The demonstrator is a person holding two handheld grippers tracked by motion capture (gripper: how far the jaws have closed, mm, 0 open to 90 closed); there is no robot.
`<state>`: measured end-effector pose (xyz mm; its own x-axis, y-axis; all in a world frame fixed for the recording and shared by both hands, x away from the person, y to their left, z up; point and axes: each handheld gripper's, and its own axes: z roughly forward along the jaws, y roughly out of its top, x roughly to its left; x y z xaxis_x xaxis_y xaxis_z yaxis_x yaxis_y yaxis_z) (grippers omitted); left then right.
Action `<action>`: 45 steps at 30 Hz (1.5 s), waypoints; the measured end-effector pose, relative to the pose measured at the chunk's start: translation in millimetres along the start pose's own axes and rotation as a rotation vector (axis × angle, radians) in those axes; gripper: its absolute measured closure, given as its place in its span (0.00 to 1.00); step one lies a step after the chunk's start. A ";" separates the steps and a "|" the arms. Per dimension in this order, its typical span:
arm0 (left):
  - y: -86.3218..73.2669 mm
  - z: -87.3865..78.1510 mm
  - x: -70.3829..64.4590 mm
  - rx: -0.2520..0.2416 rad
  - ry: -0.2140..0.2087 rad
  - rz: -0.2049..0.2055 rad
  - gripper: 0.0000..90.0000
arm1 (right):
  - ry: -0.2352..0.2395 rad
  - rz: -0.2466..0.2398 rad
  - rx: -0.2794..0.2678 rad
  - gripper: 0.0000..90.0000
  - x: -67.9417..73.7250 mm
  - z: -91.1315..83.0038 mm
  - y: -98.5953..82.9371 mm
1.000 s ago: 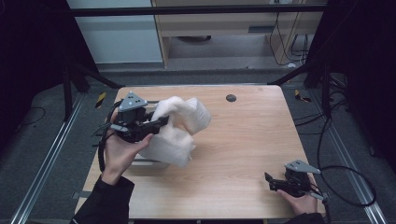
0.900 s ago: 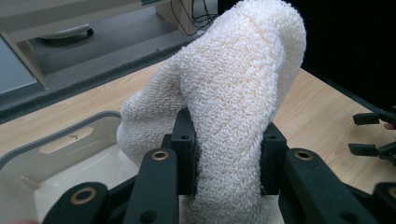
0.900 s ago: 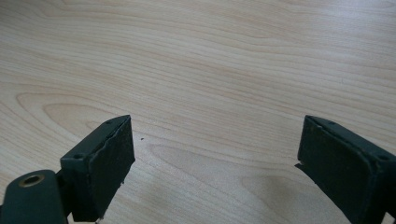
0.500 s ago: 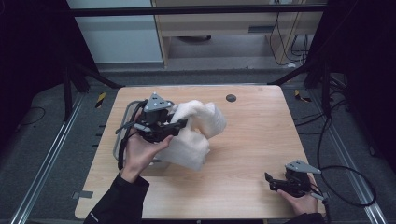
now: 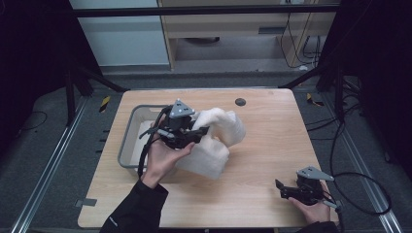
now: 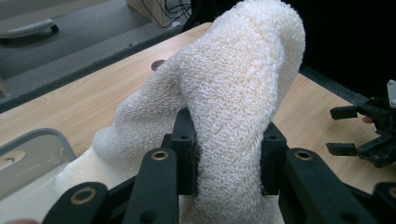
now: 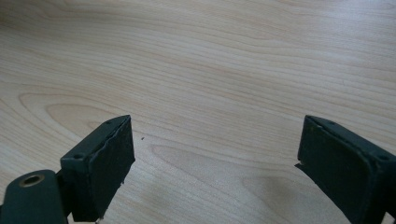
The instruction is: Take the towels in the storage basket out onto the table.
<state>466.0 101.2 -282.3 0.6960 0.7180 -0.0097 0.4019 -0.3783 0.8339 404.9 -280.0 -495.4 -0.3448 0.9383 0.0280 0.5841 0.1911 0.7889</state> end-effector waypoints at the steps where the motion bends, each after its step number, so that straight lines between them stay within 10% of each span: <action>1: -0.4 1.7 -0.8 0.000 -0.002 0.000 0.74 | 0.004 0.007 0.003 0.12 0.5 -0.5 0.2; 27: 8.4 41.8 -27.6 0.015 -0.065 0.030 0.74 | 0.002 -0.007 -0.002 0.12 0.9 -0.9 0.0; 45: -15.9 89.3 -36.1 0.047 -0.122 0.016 0.74 | 0.011 -0.008 0.000 0.12 1.1 -1.2 0.0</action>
<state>487.6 29.1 -344.5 0.7687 0.6362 -0.0656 0.4151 -0.4184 0.8079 403.7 -279.2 -494.7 -0.3574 0.9335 0.0277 0.5810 0.1990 0.7892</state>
